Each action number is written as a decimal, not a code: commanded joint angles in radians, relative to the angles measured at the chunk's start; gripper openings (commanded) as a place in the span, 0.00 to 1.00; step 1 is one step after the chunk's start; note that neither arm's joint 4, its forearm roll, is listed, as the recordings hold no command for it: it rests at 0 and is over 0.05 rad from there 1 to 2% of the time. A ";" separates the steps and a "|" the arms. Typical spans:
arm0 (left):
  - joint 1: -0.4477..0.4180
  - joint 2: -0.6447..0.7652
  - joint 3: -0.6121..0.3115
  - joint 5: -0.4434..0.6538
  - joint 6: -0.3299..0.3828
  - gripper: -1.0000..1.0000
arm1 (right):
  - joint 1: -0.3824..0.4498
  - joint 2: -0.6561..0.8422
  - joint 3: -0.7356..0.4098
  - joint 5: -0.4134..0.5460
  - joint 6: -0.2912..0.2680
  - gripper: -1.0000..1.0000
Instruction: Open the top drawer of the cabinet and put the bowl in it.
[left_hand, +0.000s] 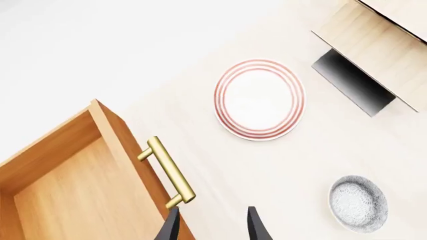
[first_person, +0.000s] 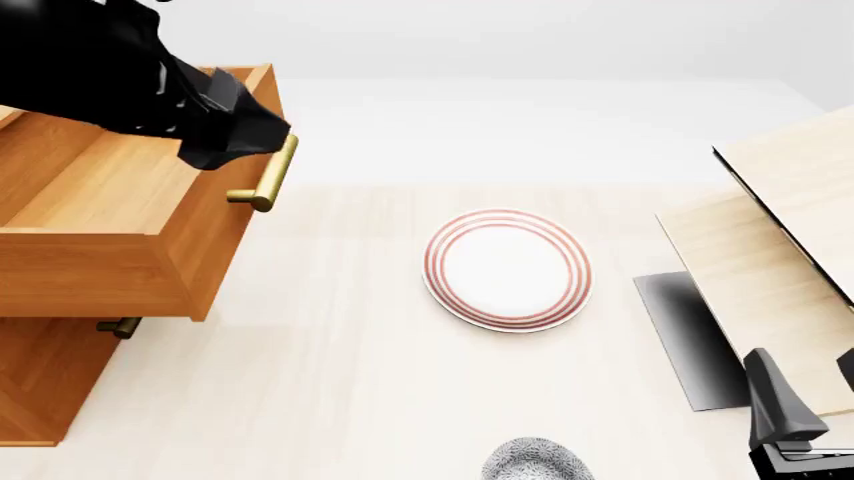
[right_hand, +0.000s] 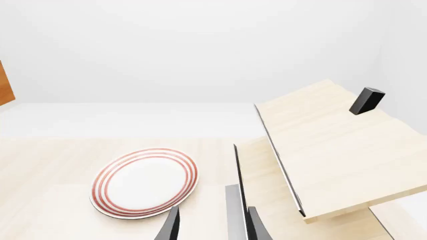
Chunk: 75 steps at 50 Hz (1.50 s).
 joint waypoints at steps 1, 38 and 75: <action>-0.063 -0.039 0.075 -0.063 -0.016 1.00 | 0.000 -0.001 0.001 0.000 0.000 1.00; -0.216 -0.112 0.364 -0.285 -0.121 1.00 | 0.000 -0.001 0.001 0.000 0.000 1.00; -0.322 -0.076 0.651 -0.605 -0.276 1.00 | 0.000 -0.001 0.001 0.000 0.000 1.00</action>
